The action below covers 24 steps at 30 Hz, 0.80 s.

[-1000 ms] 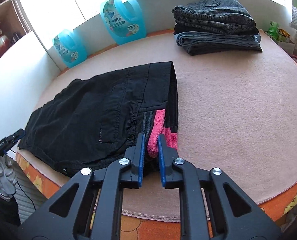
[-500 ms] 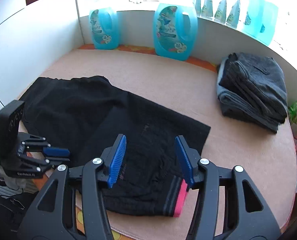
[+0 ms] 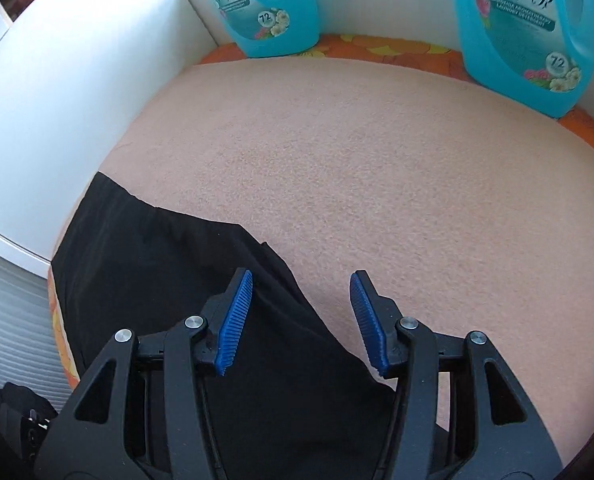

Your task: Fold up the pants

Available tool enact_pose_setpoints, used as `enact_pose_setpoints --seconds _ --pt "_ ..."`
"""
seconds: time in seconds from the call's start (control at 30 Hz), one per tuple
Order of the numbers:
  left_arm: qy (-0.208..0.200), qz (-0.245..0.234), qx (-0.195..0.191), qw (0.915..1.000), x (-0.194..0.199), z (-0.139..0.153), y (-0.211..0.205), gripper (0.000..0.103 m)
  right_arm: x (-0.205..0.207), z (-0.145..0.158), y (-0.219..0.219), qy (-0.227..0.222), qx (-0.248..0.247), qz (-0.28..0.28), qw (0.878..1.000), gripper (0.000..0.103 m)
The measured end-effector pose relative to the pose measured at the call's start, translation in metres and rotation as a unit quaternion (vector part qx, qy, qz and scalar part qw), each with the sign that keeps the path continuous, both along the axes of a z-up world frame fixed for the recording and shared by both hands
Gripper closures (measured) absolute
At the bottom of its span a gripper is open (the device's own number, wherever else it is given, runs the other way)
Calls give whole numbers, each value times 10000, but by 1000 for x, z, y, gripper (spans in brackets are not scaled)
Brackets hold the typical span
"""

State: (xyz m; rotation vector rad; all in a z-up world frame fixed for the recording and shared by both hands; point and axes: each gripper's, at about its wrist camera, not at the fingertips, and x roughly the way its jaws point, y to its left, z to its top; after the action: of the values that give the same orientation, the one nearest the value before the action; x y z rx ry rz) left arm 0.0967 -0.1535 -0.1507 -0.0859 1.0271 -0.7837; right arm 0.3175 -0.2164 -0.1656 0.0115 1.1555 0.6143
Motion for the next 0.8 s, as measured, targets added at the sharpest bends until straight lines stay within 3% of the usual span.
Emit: enact_pose_setpoints --seconds 0.03,0.07,0.1,0.2,0.33,0.43,0.5,0.57,0.7,0.8 --pt "-11 2 -9 10000 0 0 -1 80 0 -4 2 119 66 10 9999 53" --pt "-20 7 -23 10000 1 0 -1 80 0 -6 3 190 144 32 9997 62" --pt "-15 11 -40 10000 1 0 -1 80 -2 -6 5 269 189 57 9994 78" --pt "32 42 -113 9999 3 0 4 80 -16 6 12 -39 64 121 9999 91" --pt "-6 70 -104 9999 3 0 6 80 -34 23 29 -1034 -702 309 9917 92" --pt "-49 107 -48 9999 -2 2 5 80 -32 13 38 -1005 -1073 333 9886 90" --pt "-3 154 -38 9999 -6 5 10 80 -30 19 32 -1013 -962 102 9901 76" --pt "-70 257 14 9996 -12 13 20 80 -35 34 19 -1148 -740 -103 9906 67" --pt "-299 852 6 9959 -25 30 71 80 -59 67 3 -1402 -472 -177 9888 66" --pt "-323 1616 -103 9863 -34 35 126 80 -85 82 6 -1543 -351 -66 9874 66"
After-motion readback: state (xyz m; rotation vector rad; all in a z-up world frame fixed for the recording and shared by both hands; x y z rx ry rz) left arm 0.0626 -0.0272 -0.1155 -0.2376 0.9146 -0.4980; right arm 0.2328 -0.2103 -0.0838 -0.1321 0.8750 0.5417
